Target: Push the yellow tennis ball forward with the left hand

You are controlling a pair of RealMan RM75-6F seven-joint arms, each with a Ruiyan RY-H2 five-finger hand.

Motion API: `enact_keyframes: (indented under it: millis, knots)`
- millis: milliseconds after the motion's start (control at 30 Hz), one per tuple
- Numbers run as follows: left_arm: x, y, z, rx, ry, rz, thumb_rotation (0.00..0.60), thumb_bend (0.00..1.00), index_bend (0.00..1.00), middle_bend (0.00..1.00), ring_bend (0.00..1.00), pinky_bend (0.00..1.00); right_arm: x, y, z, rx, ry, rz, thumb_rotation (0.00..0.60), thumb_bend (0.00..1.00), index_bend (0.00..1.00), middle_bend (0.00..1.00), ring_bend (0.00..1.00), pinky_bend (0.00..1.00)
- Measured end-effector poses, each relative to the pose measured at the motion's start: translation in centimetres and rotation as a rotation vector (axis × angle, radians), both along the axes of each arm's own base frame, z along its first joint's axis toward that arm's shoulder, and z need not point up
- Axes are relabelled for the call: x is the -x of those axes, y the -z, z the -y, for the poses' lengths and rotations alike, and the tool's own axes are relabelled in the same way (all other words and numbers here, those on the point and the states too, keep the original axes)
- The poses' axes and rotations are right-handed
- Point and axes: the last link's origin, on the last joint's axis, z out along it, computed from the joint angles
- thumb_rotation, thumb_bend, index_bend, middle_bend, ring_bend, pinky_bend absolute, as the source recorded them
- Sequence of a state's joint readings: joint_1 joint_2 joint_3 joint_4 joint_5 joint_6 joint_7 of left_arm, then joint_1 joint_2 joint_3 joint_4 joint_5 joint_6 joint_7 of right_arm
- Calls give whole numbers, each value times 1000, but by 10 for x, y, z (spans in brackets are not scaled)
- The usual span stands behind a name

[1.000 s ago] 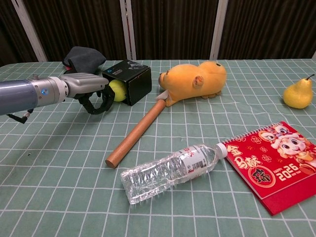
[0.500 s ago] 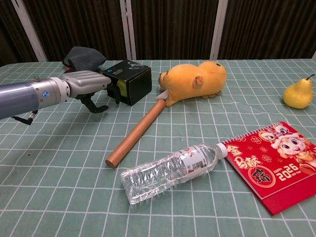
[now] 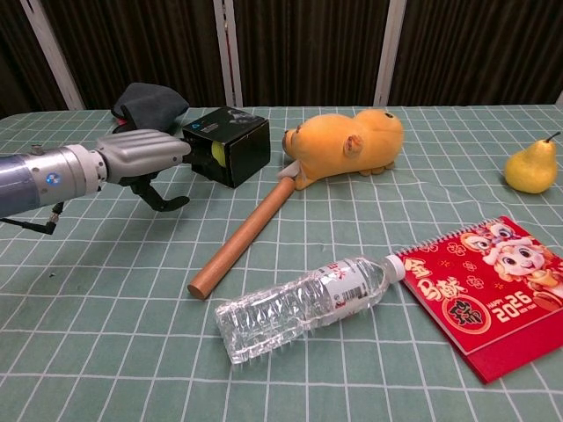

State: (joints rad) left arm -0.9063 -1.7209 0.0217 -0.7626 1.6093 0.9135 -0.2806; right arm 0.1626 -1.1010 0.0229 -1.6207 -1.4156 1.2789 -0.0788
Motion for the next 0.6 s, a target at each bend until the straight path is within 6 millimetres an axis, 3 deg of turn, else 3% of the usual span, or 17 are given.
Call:
enact_keyframes:
  millis: [200,367,600]
  knots:
    - [11,-30,43,19,49,76,600,279,153,245,66,185,-2,0,-3,1,-15,-1,600,426,0,0,0,0]
    - [30,-69,93,-27,31,132,600,156,80,194,66,178,-1,-3,-1,24,-13,-1,600,426,0,0,0,0]
    - [69,-121,165,-216,-113,138,600,54,0,89,0,30,1,-5,1,53,-6,6,600,426,0,0,0,0]
